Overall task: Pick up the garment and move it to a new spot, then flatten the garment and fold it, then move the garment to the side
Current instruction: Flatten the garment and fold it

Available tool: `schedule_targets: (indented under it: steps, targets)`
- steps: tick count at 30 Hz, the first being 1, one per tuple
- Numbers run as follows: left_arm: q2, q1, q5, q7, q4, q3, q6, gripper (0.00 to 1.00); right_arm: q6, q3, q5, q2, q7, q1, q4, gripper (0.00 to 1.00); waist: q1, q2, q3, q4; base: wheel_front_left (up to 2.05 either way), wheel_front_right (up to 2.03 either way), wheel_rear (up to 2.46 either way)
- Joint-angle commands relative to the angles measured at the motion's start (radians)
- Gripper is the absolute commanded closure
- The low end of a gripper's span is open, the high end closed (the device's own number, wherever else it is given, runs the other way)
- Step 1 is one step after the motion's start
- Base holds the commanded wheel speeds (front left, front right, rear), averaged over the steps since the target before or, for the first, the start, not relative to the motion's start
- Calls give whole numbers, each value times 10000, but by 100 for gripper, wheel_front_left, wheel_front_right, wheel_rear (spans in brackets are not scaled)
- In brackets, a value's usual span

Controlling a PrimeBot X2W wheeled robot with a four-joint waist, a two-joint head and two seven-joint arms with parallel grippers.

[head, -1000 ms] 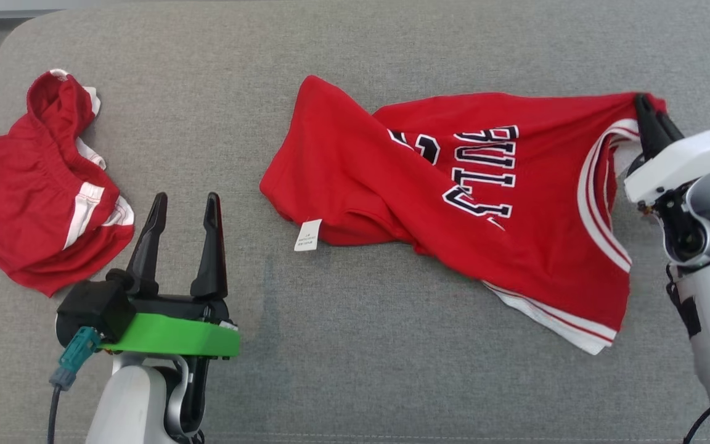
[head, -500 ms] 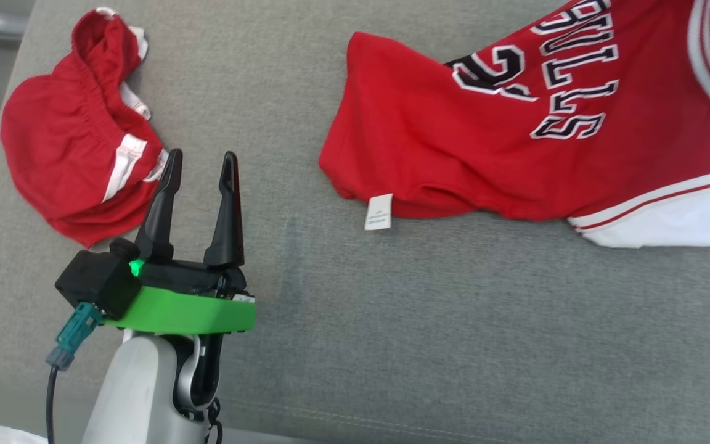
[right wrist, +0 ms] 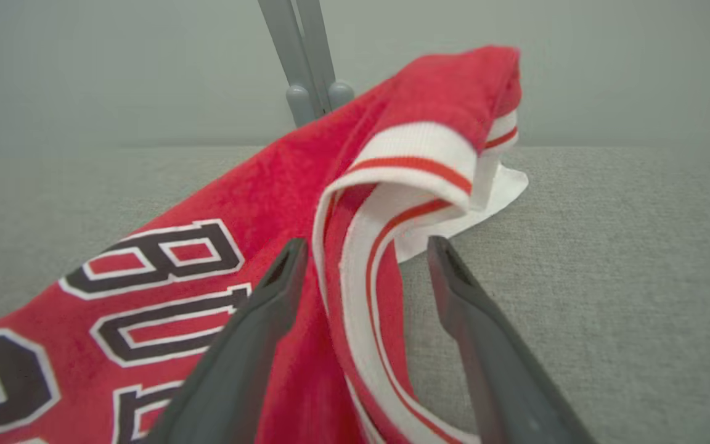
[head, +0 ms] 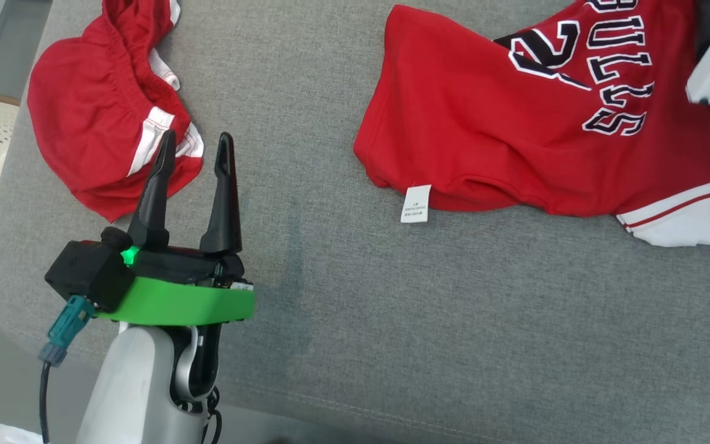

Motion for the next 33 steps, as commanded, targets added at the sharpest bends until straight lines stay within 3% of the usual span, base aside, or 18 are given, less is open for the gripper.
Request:
schedule_targets:
  steps: [1,7,15,24,33]
  targets:
    - [21,151,165,9,49,99,41,0,1,4,-124,-129,94,315,-131,0,0,-1,-370,-369,0,0,0]
    - [21,482,450,8,310,440,-37,0,1,-288,-151,-30,836,1729,-1133,0,0,-1,-973,-1085,0,0,0]
    - [24,891,746,8,568,783,-131,0,1,-1073,-241,747,2610,3832,-3125,0,0,-1,-1502,-1811,0,0,0]
    - [24,864,682,8,581,769,-203,0,1,-2141,-637,1724,4242,5138,-5056,0,0,-1,-1362,-1858,0,0,0]
    - [24,622,648,8,526,714,-248,0,1,-2426,-1088,1828,4670,4717,-4764,0,0,-1,-940,-1553,0,0,0]
